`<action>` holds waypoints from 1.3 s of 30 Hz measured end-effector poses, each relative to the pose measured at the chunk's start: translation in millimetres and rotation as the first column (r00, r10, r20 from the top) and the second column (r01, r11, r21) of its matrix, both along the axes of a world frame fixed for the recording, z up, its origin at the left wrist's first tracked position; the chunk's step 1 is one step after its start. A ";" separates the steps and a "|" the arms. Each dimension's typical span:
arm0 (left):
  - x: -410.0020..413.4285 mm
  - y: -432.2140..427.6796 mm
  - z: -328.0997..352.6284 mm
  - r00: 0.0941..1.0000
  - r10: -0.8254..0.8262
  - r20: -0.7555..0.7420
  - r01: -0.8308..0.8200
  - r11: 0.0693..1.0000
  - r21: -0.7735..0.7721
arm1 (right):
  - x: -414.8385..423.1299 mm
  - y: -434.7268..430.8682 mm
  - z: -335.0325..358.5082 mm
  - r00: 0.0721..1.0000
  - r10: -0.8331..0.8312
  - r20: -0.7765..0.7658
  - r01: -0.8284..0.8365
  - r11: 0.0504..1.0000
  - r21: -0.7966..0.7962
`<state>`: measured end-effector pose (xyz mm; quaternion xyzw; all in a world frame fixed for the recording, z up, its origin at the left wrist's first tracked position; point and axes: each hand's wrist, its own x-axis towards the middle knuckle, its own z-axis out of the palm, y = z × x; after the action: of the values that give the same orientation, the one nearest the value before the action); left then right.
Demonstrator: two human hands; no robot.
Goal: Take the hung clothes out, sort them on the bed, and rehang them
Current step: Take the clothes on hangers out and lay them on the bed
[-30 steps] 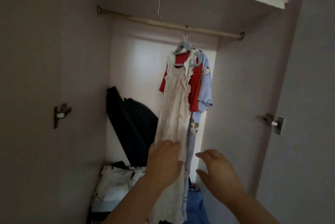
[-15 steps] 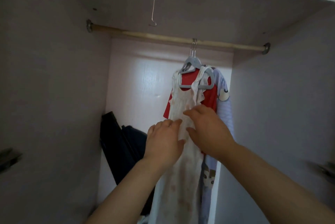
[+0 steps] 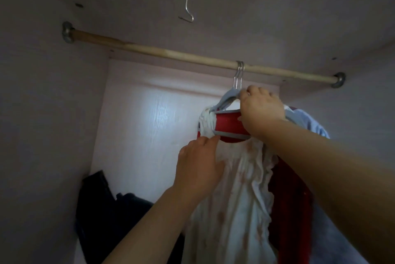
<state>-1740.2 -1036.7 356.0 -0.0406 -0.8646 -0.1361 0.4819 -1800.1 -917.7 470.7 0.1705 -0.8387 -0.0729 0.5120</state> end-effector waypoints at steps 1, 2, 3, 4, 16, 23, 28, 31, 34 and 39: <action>-5.4 -2.7 -0.6 1.000 -0.006 -0.004 0.006 1.000 -0.003 | -8.2 2.1 0.1 0.999 -0.044 0.003 0.044 0.999 0.002; -10.3 -5.0 -1.9 1.000 -0.014 -0.006 0.014 1.000 -0.001 | -15.8 5.0 -0.3 0.997 -0.078 -0.005 0.078 0.997 0.015; -14.8 -7.5 -3.8 1.000 -0.025 -0.004 0.025 1.000 0.002 | -22.4 8.5 -0.8 0.995 -0.096 -0.023 0.096 0.995 0.026; -18.9 -10.0 -5.8 0.999 -0.033 0.001 0.033 0.999 0.006 | -28.0 12.3 -1.0 0.994 -0.098 -0.040 0.099 0.995 0.027; -25.3 -29.1 15.1 0.994 -0.056 -0.092 0.059 0.998 0.032 | -33.4 31.2 12.2 0.982 0.069 -0.177 -0.071 0.997 -0.006; -5.0 -16.6 30.0 0.991 -0.029 -0.131 0.035 0.998 0.047 | -12.1 45.4 24.0 0.975 0.130 -0.180 -0.143 0.988 -0.063; 15.7 -13.9 20.8 0.993 -0.022 -0.114 0.029 0.997 0.066 | 6.7 66.5 -8.9 0.941 0.201 -0.271 -0.220 0.974 -0.044; 32.4 -9.3 12.5 0.988 0.017 -0.155 -0.006 0.997 0.071 | 26.0 90.2 -38.8 0.895 0.294 -0.336 -0.322 0.946 -0.030; 50.4 3.7 6.4 0.978 0.058 -0.202 -0.044 0.996 0.074 | 52.7 116.6 -65.8 0.863 0.334 -0.378 -0.384 0.921 -0.062; 84.4 40.2 1.3 0.968 0.129 -0.214 -0.126 0.992 0.027 | 105.7 167.4 -101.3 0.856 0.373 -0.358 -0.432 0.896 -0.099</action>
<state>-1655.9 -996.5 357.3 0.0038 -0.8072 -0.1052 0.5809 -1694.4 -750.4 369.4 0.2822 -0.6893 0.0828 0.6620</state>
